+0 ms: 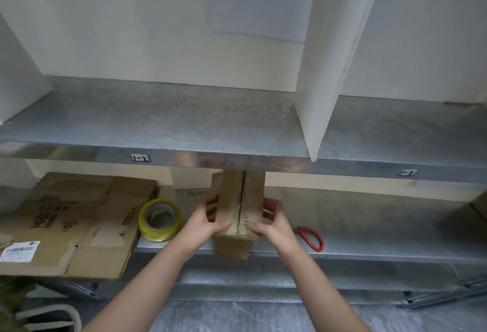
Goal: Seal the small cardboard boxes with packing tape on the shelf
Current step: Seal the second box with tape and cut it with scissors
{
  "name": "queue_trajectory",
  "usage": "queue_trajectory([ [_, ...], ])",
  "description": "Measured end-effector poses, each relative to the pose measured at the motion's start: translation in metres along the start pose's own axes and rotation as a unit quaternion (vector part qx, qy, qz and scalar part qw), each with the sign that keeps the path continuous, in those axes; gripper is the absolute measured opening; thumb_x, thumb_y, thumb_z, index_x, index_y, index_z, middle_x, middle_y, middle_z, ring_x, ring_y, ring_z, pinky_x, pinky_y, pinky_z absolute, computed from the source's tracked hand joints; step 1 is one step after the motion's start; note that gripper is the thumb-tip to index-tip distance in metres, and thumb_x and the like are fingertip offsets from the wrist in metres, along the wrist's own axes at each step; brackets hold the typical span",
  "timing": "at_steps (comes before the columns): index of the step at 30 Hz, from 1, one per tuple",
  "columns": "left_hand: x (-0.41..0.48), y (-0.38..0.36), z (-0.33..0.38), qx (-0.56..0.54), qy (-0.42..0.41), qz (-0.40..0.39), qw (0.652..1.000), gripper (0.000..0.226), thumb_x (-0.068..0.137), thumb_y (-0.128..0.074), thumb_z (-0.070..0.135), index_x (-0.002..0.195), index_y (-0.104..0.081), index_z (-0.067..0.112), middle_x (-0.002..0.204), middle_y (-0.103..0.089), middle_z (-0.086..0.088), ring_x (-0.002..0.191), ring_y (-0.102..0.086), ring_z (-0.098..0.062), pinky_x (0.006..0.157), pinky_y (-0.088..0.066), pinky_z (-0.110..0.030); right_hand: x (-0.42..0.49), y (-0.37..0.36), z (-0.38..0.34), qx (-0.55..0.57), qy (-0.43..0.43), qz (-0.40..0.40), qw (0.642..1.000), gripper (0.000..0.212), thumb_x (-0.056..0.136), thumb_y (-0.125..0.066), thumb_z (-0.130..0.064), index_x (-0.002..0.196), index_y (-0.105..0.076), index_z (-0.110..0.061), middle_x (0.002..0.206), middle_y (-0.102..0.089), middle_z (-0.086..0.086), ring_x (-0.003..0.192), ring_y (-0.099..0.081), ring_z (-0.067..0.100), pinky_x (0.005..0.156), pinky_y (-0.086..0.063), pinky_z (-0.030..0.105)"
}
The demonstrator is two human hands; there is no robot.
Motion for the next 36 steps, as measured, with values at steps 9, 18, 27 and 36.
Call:
queue_trajectory([
  [9,-0.041,-0.009,0.030,-0.109,-0.060,0.021,0.992,0.062,0.065,-0.073,0.070,0.114,-0.045,0.044,0.116,-0.062,0.023,0.112,-0.056,0.005,0.104,-0.042,-0.036,-0.039,0.009,-0.015,0.004,0.100,0.008,0.995,0.047,0.075,-0.079,-0.017,0.110,-0.051,-0.031,0.121,-0.061,-0.006,0.120,-0.058,0.013,0.102,-0.048,0.034],
  [18,-0.043,-0.004,0.041,-0.158,0.001,-0.010,0.987,0.058,0.075,-0.064,0.069,0.125,-0.058,0.039,0.123,-0.064,0.016,0.120,-0.053,-0.009,0.106,-0.038,-0.039,-0.047,0.004,-0.025,0.104,0.011,0.025,0.994,0.065,0.080,-0.052,-0.074,0.132,-0.055,-0.036,0.130,-0.059,-0.013,0.123,-0.053,0.006,0.101,-0.045,0.036],
  [27,-0.042,-0.009,0.024,-0.121,-0.030,0.003,0.992,0.078,0.070,-0.086,0.022,0.133,-0.041,0.035,0.124,-0.061,0.013,0.116,-0.057,-0.004,0.096,-0.049,-0.027,-0.036,0.014,-0.022,0.034,0.054,-0.041,0.997,0.064,0.076,-0.080,-0.027,0.130,-0.045,-0.035,0.131,-0.058,-0.013,0.122,-0.054,0.003,0.101,-0.050,0.039],
  [36,-0.033,-0.039,-0.043,-0.066,0.028,0.027,0.997,0.064,0.076,-0.081,0.016,0.123,-0.041,0.034,0.126,-0.053,0.017,0.118,-0.051,0.001,0.099,-0.044,-0.024,-0.026,0.007,0.043,-0.130,0.025,0.000,0.991,0.112,0.062,-0.089,-0.045,0.149,-0.022,-0.022,0.151,-0.034,-0.001,0.140,-0.036,0.017,0.114,-0.036,0.044],
])
Point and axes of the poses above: each hand's wrist, its own x-axis towards the middle knuckle, its own y-axis out of the back of the hand, z = x × y, the point moved 5 cm from there along x, towards the middle knuckle
